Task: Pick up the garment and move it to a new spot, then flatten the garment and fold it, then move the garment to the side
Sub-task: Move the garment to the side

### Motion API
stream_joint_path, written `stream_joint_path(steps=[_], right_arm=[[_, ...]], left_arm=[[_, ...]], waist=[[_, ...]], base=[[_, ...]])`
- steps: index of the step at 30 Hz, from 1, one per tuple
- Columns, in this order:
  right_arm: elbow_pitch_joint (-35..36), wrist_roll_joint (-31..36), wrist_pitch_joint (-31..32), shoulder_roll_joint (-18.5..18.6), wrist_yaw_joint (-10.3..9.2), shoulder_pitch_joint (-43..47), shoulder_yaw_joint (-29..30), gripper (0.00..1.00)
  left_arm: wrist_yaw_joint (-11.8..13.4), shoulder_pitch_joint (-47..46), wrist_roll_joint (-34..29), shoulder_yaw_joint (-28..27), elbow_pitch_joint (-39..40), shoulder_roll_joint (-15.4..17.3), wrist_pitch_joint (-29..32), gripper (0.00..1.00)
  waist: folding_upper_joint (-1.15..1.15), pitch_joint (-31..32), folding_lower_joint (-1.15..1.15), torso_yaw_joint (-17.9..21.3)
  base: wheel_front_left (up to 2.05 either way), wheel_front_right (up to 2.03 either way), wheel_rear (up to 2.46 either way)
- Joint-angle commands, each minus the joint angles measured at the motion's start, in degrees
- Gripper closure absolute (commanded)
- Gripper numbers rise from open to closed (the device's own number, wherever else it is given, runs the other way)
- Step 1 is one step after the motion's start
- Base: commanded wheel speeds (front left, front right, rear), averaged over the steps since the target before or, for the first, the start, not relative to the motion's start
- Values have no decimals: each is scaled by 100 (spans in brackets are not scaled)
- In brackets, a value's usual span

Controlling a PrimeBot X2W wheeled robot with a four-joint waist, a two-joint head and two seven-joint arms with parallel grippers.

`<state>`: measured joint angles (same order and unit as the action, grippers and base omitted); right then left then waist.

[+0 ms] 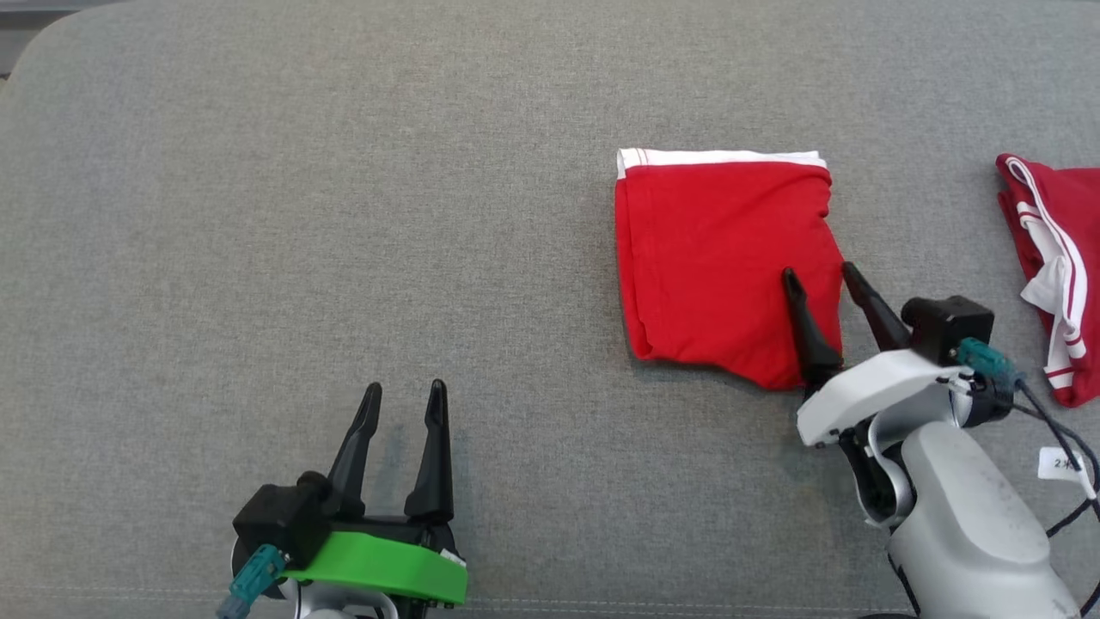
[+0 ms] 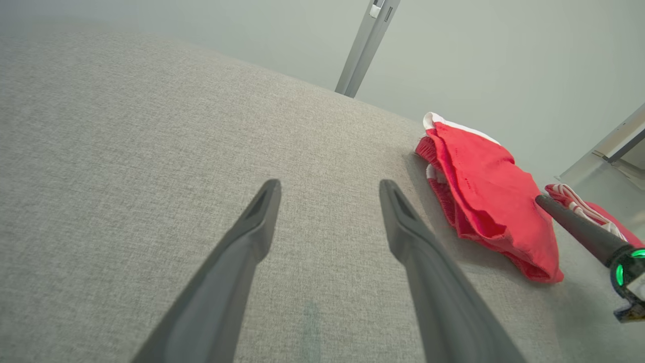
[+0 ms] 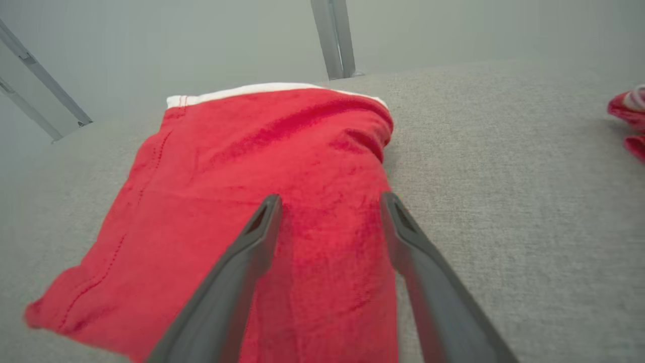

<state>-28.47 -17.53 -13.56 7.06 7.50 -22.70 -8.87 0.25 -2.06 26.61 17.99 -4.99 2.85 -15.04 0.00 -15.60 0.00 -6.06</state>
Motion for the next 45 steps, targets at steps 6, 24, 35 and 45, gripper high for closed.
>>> stream_joint_path(steps=[6,24,35,45], right_arm=[[-743,-885,482,94,-3,-635,376,0],[-1020,-3345,2639,988,-7,-1190,-1125,100],[-1839,-3009,2111,1332,-11,-1501,-1561,100],[-2411,-1848,260,1270,-4,-1687,-2054,0]], left_arm=[[-18,-77,-63,117,-66,10,-16,0],[-1,-200,52,112,-132,11,-16,0],[-26,-242,130,182,-223,14,-16,0],[54,38,288,161,-263,15,-16,0]], waist=[[0,-48,0,-37],[0,-29,0,289],[0,119,0,531],[0,422,0,637]], base=[[0,0,0],[0,0,0],[0,0,0],[0,0,0]])
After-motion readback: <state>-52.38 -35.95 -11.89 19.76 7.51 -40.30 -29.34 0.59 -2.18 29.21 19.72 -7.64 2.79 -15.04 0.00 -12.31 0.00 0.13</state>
